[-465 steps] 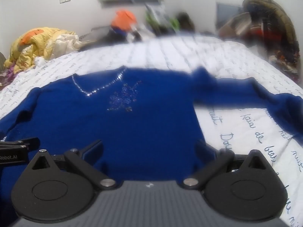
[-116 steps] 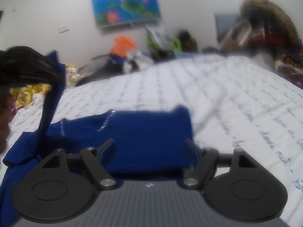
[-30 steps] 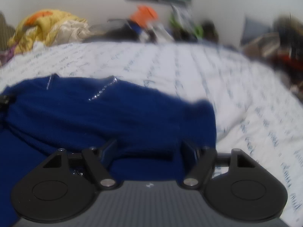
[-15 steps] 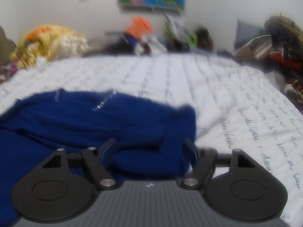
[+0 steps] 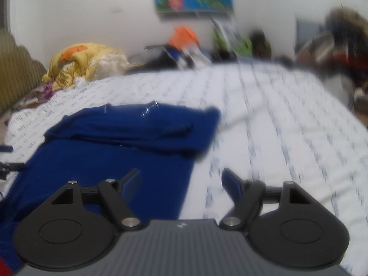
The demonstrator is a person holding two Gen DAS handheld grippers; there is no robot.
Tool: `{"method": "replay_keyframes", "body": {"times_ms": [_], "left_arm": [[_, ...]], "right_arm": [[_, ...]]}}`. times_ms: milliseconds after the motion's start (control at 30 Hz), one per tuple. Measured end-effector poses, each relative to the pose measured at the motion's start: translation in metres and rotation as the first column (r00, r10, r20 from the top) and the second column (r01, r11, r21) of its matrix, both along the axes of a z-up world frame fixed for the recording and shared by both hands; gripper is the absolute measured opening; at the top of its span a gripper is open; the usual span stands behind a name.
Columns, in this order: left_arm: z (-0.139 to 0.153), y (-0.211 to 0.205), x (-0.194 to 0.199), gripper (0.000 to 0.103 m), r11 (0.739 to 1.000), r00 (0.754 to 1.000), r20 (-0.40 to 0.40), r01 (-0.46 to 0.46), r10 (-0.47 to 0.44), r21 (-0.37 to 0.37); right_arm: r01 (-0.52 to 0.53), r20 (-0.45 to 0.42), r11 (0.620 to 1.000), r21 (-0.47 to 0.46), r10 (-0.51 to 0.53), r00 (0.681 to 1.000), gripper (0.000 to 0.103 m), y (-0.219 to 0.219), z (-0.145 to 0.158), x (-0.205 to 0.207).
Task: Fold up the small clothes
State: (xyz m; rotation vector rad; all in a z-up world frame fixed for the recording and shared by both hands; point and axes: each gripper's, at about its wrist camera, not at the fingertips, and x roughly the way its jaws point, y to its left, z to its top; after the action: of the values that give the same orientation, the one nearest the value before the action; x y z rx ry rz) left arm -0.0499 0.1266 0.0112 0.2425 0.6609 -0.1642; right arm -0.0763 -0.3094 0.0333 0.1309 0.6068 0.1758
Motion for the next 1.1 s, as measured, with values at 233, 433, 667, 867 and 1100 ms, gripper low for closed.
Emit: {"method": "replay_keyframes", "body": {"times_ms": [233,433,667,867,1100], "left_arm": [[0.012,0.046,-0.017,0.103,0.999,0.993,-0.109,-0.050,0.050,0.000],[0.009,0.053,-0.027,0.089,0.966,0.963,-0.257,0.015,-0.084,-0.260],[-0.020,0.035,-0.022,0.061,0.955,0.940,-0.318,0.026,-0.124,-0.296],[-0.021,0.016,-0.013,0.034,0.956,0.942,-0.303,0.056,-0.147,-0.289],[-0.012,0.019,-0.010,0.004,0.954,0.952,-0.286,0.022,-0.111,-0.298]], "right_arm": [[0.008,-0.122,0.994,0.111,0.005,0.993,0.082,-0.005,-0.026,-0.024],[-0.072,-0.191,0.988,0.138,0.098,0.977,0.082,0.002,-0.043,-0.036],[-0.167,-0.215,0.968,0.186,0.206,0.955,0.081,0.008,-0.051,-0.048],[-0.201,-0.202,0.955,0.217,0.246,0.948,0.042,0.021,-0.055,-0.045],[-0.143,-0.178,0.967,0.212,0.182,0.967,0.008,0.023,-0.053,-0.036]]}}
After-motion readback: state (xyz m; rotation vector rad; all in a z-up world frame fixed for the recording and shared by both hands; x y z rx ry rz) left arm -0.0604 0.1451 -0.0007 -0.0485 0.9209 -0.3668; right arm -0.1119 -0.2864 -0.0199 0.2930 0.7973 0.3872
